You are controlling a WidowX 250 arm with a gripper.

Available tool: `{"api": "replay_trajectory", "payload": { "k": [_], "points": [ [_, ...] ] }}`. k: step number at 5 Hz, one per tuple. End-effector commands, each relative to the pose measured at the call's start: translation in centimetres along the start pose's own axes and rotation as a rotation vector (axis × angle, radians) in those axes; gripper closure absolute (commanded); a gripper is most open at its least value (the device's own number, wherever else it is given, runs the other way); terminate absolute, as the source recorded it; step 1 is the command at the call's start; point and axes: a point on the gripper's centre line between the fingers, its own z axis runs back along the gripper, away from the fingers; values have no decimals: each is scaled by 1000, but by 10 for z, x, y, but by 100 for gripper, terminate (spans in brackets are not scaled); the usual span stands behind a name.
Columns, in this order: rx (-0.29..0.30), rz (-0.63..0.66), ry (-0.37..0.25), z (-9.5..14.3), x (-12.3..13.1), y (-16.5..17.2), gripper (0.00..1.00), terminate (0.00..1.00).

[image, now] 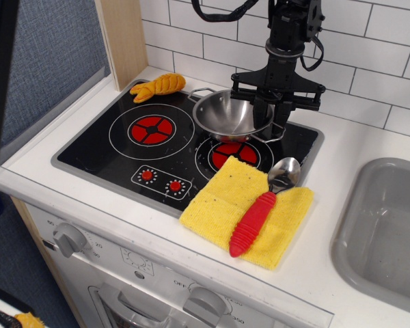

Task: Move the bowl to the bottom left corner of the stove

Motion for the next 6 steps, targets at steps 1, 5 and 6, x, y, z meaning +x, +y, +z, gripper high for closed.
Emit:
{"api": "replay_trajectory", "payload": {
  "k": [1, 5, 6],
  "points": [
    [2, 41, -95, 67, -3, 10, 100, 0],
    [22, 91, -128, 82, -62, 140, 100, 0],
    [31, 113, -109, 68, -53, 161, 100, 0]
  ]
}}
